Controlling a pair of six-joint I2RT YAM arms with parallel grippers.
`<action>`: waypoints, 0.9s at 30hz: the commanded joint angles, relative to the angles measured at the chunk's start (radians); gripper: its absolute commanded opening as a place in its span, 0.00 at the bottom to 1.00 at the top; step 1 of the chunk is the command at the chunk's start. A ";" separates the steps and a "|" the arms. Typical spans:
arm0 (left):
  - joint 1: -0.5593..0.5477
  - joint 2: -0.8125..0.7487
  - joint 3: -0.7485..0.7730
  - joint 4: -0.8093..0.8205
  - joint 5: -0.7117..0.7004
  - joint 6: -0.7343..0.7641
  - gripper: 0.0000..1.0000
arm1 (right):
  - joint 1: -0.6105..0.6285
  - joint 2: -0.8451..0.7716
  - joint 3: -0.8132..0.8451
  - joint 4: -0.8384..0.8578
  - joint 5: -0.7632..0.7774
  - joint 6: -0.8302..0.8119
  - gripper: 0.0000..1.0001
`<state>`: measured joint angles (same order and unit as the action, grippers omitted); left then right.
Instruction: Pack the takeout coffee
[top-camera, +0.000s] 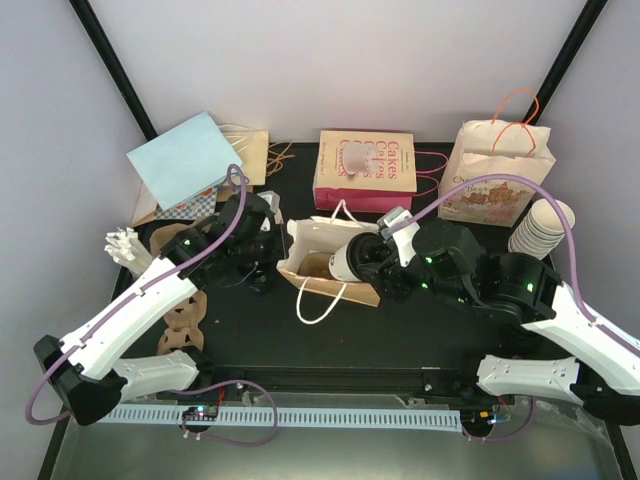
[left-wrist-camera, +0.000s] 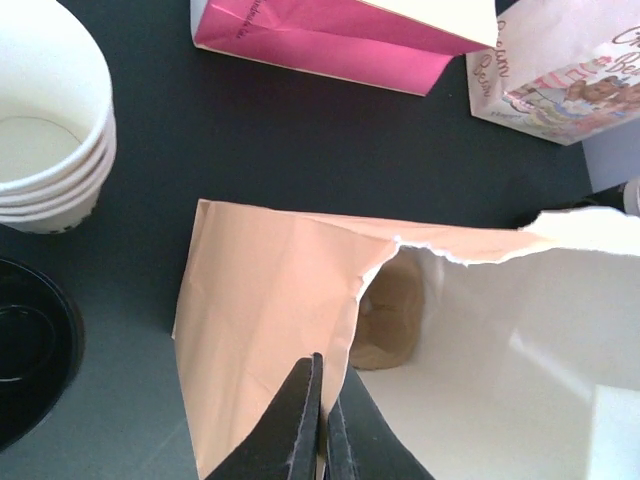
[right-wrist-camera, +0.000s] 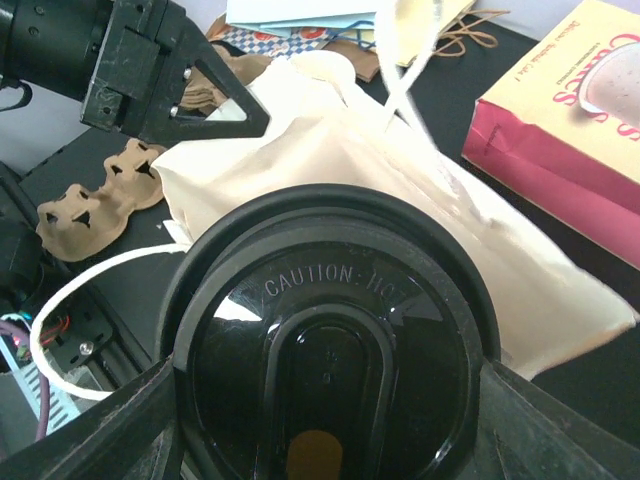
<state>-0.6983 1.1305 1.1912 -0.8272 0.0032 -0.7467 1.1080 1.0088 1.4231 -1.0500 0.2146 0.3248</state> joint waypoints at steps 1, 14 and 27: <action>-0.033 -0.028 -0.013 0.026 0.017 -0.047 0.03 | -0.004 -0.005 -0.005 0.026 -0.042 -0.022 0.56; -0.042 -0.092 0.026 0.015 -0.007 0.150 0.61 | -0.004 0.048 0.013 -0.058 -0.103 -0.049 0.56; -0.019 -0.089 0.210 -0.054 0.026 0.667 0.95 | -0.002 0.049 -0.016 -0.125 -0.135 -0.037 0.56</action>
<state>-0.7261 1.0405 1.3403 -0.8551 -0.0032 -0.2951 1.1084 1.0676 1.4277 -1.1465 0.1009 0.2886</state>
